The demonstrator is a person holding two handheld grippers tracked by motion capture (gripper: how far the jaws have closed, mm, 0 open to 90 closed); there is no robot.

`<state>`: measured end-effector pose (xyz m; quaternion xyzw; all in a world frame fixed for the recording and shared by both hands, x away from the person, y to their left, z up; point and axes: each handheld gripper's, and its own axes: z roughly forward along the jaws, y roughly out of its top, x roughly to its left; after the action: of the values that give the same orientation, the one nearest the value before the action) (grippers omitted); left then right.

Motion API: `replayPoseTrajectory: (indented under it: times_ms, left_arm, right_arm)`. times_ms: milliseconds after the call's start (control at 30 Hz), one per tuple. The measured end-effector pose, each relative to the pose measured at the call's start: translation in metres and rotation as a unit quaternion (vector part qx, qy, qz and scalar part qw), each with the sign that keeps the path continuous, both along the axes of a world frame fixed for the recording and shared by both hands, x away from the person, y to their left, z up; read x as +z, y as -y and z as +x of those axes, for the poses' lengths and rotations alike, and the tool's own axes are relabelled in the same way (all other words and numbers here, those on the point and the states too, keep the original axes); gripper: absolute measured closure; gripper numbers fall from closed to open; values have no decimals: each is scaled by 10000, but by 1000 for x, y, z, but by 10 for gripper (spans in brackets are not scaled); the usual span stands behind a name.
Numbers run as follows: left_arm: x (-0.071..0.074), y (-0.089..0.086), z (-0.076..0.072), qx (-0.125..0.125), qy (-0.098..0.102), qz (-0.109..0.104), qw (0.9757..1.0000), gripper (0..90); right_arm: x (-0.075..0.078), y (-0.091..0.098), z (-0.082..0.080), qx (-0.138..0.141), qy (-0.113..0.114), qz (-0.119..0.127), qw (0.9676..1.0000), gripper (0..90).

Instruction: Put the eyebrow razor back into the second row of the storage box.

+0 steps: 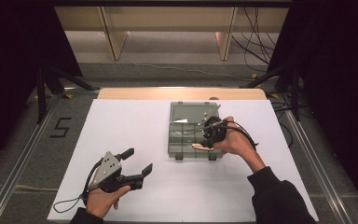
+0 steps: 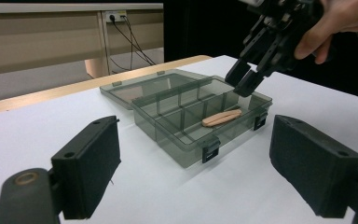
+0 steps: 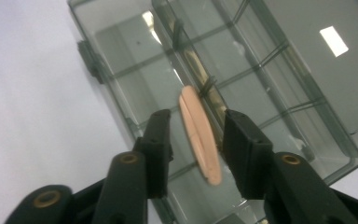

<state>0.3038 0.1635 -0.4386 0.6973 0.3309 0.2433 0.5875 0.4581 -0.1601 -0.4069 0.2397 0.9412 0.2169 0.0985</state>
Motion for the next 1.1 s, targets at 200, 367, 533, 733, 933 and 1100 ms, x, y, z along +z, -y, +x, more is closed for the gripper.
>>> replayPoseTrajectory:
  times_ms: [200,367,533,733,933,1100]
  left_arm:
    - [0,0,0,3,8,15,10000,160]
    - [0,0,0,2,40,49,10000,160]
    - [1,-1,0,16,40,76,10000,160]
    - [0,0,0,5,33,35,10000,160]
    - [0,0,0,1,21,24,10000,160]
    - [0,0,0,-5,26,32,10000,160]
  right_arm:
    - [9,5,-15,-172,240,469,9985,491]
    - [13,7,-27,-292,364,771,9959,400]
    - [10,12,-36,-381,593,1176,9906,347]
    - [10,19,-49,-471,731,1539,9843,320]
    - [10,26,-60,-537,709,1754,9805,302]
    - [8,27,-67,-547,785,1879,9775,295]
